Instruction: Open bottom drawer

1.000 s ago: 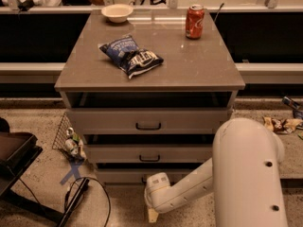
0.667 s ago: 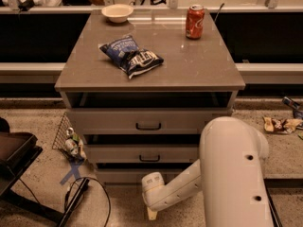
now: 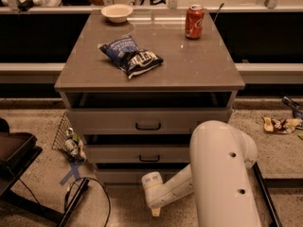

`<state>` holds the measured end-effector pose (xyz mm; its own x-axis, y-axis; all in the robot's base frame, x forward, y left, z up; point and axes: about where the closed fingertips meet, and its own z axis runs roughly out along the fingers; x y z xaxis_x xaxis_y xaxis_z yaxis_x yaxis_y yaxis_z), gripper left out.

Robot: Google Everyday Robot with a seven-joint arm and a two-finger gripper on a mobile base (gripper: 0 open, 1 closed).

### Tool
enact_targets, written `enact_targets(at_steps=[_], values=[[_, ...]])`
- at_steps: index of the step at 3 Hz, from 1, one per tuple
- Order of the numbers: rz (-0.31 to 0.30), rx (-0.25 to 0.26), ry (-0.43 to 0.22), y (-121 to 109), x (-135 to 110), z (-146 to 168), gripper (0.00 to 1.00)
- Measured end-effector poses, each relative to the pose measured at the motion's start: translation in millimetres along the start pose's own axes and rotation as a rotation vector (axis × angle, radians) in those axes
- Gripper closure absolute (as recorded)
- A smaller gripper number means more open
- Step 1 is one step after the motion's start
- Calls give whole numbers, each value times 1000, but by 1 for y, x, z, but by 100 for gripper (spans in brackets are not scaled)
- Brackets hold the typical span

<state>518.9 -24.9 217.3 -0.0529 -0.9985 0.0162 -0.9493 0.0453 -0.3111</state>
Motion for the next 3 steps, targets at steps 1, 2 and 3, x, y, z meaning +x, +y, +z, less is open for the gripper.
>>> enact_targets(at_steps=[1,2,3], values=[[5,1,4,0,1,1,0],[-6,-21,7,10,-10,17,0],[-31,-41,13,20,-23,41,0]])
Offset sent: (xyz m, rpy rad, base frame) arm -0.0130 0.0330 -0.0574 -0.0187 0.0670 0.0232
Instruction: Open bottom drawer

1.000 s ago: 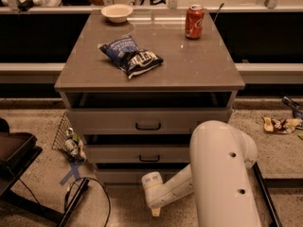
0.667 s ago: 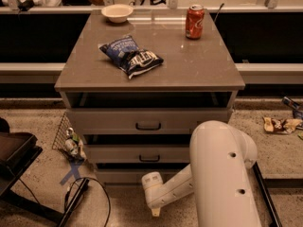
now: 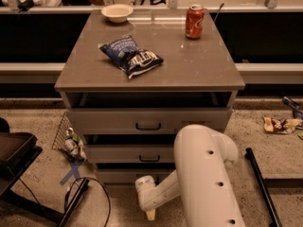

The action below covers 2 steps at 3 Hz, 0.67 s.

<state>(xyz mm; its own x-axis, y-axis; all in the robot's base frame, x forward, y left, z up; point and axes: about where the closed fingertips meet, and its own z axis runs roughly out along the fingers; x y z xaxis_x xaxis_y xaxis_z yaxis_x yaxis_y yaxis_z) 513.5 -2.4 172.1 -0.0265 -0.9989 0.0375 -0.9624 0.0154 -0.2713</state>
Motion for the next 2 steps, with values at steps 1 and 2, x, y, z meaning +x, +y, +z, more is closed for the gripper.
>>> enact_targets(at_steps=[1,2], values=[[-18,-3,-8,-2,-8,17,0],[-29,-2,-18,-12,-12,33,0]])
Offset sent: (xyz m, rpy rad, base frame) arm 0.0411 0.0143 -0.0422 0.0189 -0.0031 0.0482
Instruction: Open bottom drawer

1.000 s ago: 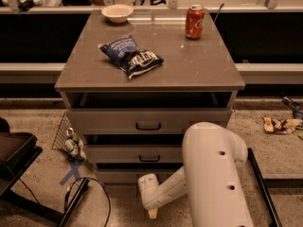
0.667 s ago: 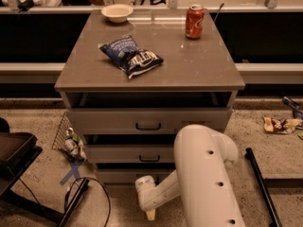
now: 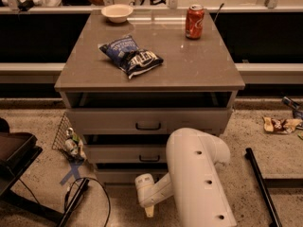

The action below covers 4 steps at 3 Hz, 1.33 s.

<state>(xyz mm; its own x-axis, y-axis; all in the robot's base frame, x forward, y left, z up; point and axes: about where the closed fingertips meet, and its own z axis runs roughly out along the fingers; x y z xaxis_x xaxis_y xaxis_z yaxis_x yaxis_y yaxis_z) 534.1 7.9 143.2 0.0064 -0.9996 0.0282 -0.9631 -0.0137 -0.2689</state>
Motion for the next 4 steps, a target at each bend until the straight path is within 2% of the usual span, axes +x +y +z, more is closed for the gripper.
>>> enact_targets(at_steps=[2,3,4], values=[[-22,-43,7,-9,-5,35,0],[-27,-66,24,-8,-4,49,15],[-26,-70,26,-6,-3,50,46]])
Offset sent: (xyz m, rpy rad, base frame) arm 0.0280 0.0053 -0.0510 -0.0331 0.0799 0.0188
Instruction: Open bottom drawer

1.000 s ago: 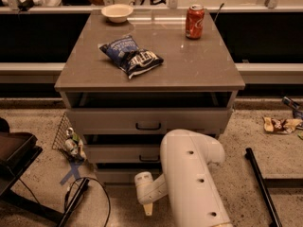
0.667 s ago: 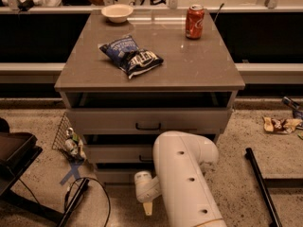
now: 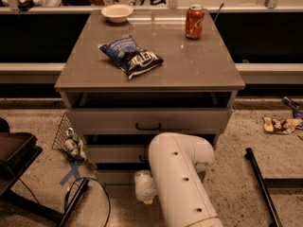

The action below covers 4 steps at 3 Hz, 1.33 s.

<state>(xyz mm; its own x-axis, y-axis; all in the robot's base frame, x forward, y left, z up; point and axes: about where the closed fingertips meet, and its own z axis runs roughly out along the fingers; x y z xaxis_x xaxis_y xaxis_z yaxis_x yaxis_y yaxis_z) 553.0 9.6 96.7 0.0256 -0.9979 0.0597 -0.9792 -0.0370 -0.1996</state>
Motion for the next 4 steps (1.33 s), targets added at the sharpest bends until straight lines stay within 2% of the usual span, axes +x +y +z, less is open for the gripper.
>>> enact_targets(at_steps=[2,3,4], values=[[0,-3,1,2,1,1,92],[4,4,-14,16,2,-7,100],[33,22,-33,29,6,-25,100]])
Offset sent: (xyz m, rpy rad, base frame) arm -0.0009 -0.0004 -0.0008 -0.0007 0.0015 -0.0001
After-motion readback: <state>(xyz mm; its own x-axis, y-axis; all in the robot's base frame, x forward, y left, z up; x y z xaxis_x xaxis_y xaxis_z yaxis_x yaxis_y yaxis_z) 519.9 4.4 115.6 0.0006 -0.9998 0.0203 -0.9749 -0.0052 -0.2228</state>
